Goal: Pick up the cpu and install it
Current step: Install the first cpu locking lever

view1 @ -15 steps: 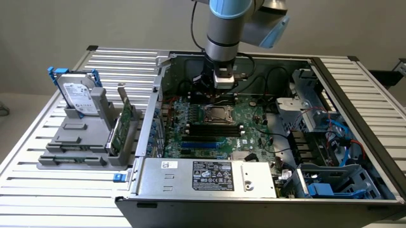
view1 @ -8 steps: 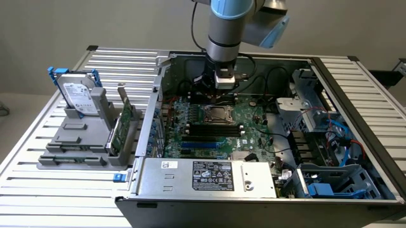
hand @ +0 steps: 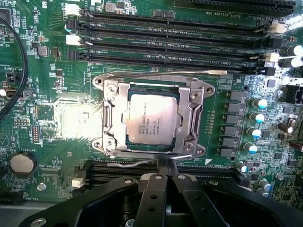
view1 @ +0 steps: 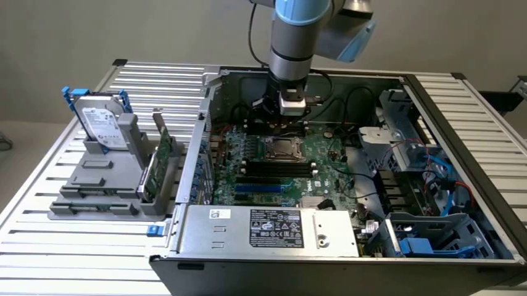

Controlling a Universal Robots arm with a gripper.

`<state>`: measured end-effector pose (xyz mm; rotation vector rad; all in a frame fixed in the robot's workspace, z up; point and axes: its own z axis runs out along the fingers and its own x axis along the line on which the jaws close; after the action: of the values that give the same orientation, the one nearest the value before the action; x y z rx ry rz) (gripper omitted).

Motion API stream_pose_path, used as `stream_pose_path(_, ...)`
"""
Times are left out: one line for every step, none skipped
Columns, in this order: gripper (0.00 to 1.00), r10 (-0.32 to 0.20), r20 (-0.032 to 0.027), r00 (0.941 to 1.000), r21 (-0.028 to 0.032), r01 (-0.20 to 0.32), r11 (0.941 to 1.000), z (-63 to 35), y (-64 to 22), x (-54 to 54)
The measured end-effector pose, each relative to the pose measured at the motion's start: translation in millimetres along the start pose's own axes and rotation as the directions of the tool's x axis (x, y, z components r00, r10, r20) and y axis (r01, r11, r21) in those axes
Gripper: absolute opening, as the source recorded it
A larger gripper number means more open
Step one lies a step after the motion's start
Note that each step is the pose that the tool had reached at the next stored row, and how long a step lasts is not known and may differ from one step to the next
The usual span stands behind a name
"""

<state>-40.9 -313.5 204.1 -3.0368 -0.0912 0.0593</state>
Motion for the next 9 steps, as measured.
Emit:
stream_pose_path(0.11, 0.002, 0.0009, 1.0, -0.0012, -0.002, 1.0, 0.1, -0.3, 0.1)
stream_pose_path(0.11, 0.004, 0.0017, 1.0, -0.0024, -0.004, 1.0, 0.3, -0.7, 0.2)
stream_pose_path(0.11, 0.007, 0.0027, 1.0, -0.0037, -0.007, 1.0, 0.4, -0.9, 0.4)
stream_pose_path(0.11, 0.009, 0.0035, 1.0, -0.0047, -0.009, 1.0, 0.5, -1.1, 0.6)
stream_pose_path(0.11, 0.01, 0.0042, 0.9999, -0.0056, -0.01, 0.9999, 0.6, -1.3, 0.7)
stream_pose_path(0.11, 0.011, 0.0043, 0.9999, -0.0058, -0.011, 0.9999, 0.7, -1.4, 1.0)
stream_pose_path(0.11, 0.012, 0.0045, 0.9999, -0.0059, -0.012, 0.9999, 0.7, -1.5, 1.2)
stream_pose_path(0.11, 0.013, 0.0046, 0.9999, -0.0059, -0.013, 0.9999, 0.7, -1.6, 1.4)
stream_pose_path(0.11, 0.014, 0.0046, 0.9999, -0.0058, -0.014, 0.9999, 0.7, -1.6, 1.7)
